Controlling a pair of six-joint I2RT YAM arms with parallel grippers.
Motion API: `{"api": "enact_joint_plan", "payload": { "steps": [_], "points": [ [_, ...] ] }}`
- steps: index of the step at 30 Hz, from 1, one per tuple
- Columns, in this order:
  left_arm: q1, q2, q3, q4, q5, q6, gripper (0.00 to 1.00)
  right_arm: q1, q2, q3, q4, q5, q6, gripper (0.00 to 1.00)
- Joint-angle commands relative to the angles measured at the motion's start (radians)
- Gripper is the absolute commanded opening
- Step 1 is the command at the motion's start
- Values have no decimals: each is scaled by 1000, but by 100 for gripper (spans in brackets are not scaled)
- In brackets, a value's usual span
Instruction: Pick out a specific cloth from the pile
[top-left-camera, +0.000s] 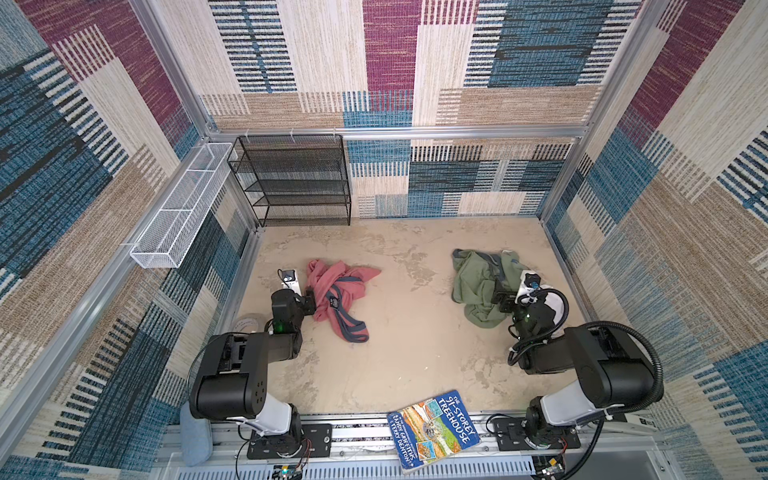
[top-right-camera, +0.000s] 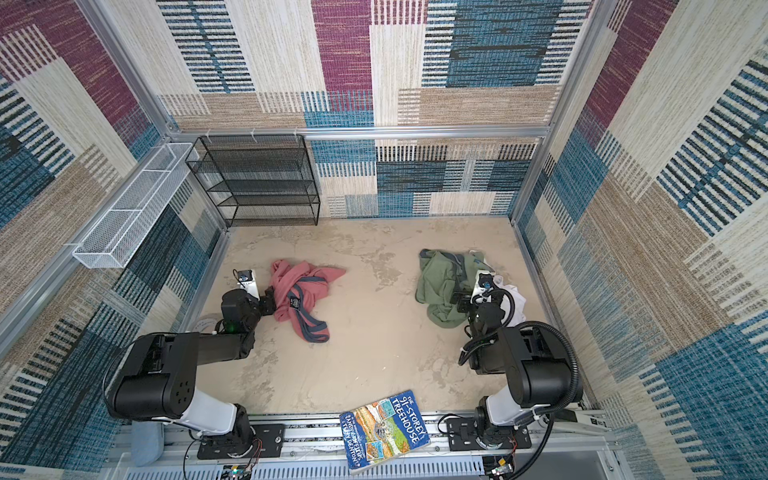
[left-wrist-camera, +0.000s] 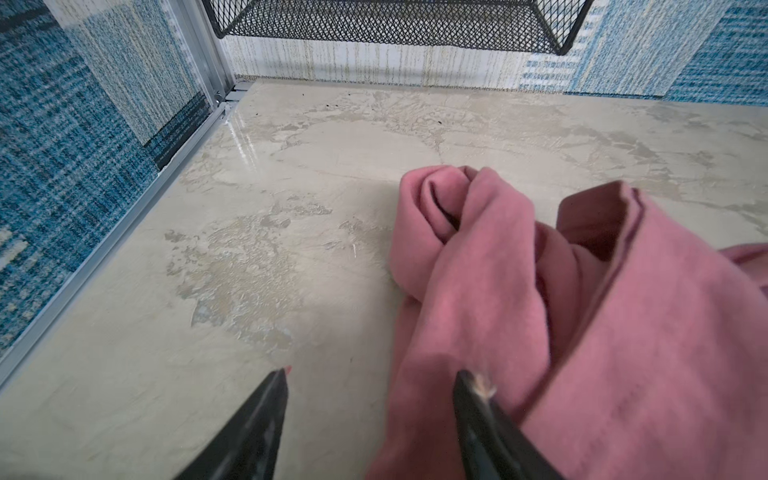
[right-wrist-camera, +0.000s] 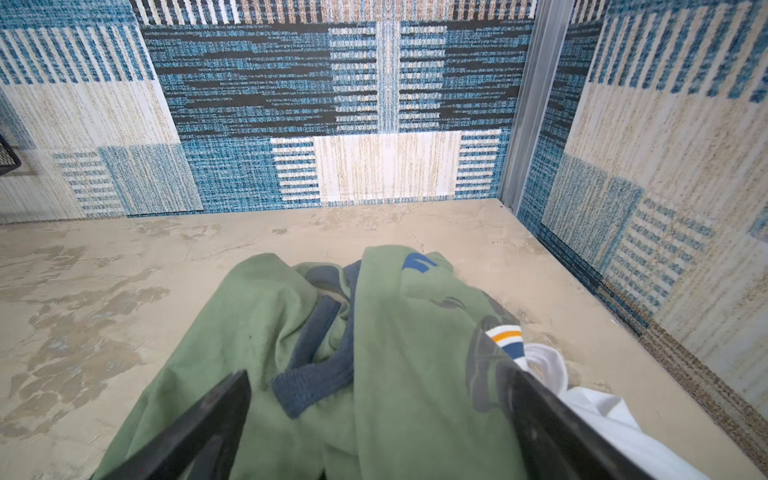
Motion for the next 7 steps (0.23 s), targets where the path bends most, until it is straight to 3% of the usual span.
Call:
{"api": "enact_joint_plan", "payload": {
  "steps": [1,7],
  "points": [
    [1,0,2,34,6,0,67,-1,0,2,41,-11,4,100],
    [1,0,2,35,6,0,67,0,-1,0,43,-12,4,100]
  ]
}}
